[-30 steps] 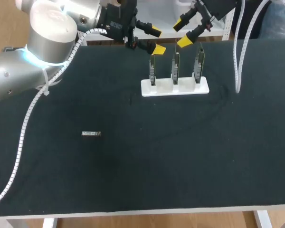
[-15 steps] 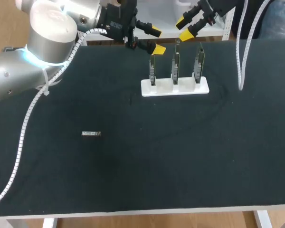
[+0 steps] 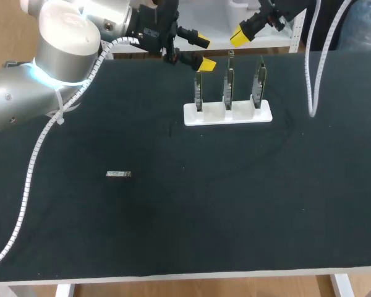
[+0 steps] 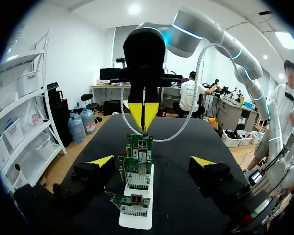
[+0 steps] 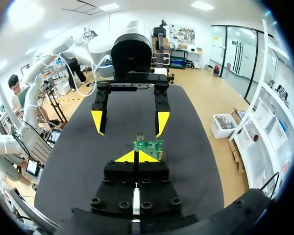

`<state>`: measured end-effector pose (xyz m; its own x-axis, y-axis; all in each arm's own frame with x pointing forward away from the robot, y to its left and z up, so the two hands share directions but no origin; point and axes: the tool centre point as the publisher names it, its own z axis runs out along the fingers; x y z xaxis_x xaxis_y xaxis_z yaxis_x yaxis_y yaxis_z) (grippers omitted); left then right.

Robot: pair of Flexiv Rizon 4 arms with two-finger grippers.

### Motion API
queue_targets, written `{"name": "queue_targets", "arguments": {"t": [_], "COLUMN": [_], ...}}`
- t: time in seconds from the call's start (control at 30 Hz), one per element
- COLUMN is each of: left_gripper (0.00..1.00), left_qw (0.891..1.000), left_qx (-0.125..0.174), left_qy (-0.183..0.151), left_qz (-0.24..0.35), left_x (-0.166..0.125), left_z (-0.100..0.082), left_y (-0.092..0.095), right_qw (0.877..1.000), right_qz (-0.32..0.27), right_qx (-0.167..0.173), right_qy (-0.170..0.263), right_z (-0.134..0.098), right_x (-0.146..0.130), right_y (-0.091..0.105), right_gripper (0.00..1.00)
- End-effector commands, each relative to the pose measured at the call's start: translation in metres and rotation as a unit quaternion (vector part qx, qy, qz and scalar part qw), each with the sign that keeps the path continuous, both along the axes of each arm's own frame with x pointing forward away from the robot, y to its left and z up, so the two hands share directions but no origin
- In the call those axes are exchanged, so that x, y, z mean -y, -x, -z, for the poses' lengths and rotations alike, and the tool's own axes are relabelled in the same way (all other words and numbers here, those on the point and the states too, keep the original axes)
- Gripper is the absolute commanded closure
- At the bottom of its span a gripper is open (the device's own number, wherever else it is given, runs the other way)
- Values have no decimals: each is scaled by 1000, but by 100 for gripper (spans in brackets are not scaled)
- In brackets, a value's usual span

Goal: Pick up the optical module with the left hand, and insert it into the network port with the right hand.

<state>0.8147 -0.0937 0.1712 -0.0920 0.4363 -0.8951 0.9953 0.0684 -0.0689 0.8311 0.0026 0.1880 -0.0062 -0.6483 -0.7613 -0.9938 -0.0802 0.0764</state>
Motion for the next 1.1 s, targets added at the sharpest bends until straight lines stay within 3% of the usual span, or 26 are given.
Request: {"name": "queue_targets", "arguments": {"t": [0.03, 1.1], "left_gripper": [0, 0], "left_qw": [1000, 1000], "left_qx": [-2, -2], "left_qy": [-3, -3], "left_qz": [1, 1], "left_x": [1, 1], "left_z": [-1, -1], "left_y": [-1, -1], "right_qw": [963, 959], "right_qz": [-205, -215], "right_qx": [-174, -187], "right_qy": [-3, -3], "right_z": [0, 9], "right_x": [0, -7], "right_y": [-5, -10], "right_gripper": [100, 100]}}
